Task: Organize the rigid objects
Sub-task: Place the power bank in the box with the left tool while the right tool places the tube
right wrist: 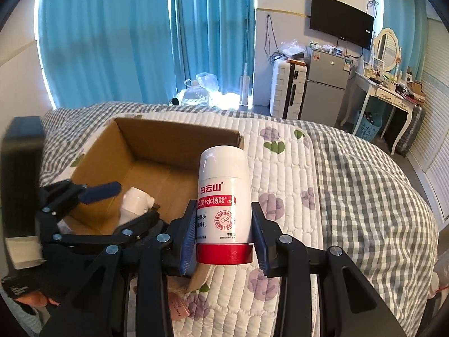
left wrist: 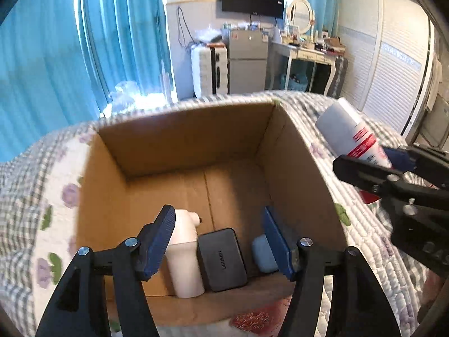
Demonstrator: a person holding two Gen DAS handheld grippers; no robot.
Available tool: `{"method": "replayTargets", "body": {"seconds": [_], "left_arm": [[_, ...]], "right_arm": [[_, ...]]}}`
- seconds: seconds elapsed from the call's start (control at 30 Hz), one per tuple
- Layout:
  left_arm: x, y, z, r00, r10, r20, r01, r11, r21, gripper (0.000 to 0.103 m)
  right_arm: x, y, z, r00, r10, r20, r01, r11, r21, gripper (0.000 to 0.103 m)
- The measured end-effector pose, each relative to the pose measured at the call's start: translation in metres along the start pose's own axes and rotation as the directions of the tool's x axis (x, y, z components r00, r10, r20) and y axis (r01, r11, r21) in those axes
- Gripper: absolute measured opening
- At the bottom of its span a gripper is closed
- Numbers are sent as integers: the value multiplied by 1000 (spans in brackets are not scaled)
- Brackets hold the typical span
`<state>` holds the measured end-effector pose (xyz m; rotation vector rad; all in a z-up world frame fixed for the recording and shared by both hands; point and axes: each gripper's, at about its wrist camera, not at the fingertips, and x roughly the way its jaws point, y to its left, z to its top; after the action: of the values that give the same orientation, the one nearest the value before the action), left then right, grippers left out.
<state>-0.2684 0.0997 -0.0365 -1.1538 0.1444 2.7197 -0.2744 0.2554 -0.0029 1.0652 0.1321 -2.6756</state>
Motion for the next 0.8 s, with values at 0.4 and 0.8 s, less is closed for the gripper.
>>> {"method": "replayTargets", "body": {"seconds": [0.4, 0.8], "left_arm": [[-37, 67, 5, 991, 128, 31, -126, 990, -68, 68], [-87, 69, -5, 988, 121, 92, -113, 990, -89, 84]], "right_arm": [[26, 44, 17, 1000, 1, -4, -1, 1000, -2, 36], [2, 53, 13, 998, -57, 32, 58, 998, -13, 74]]}}
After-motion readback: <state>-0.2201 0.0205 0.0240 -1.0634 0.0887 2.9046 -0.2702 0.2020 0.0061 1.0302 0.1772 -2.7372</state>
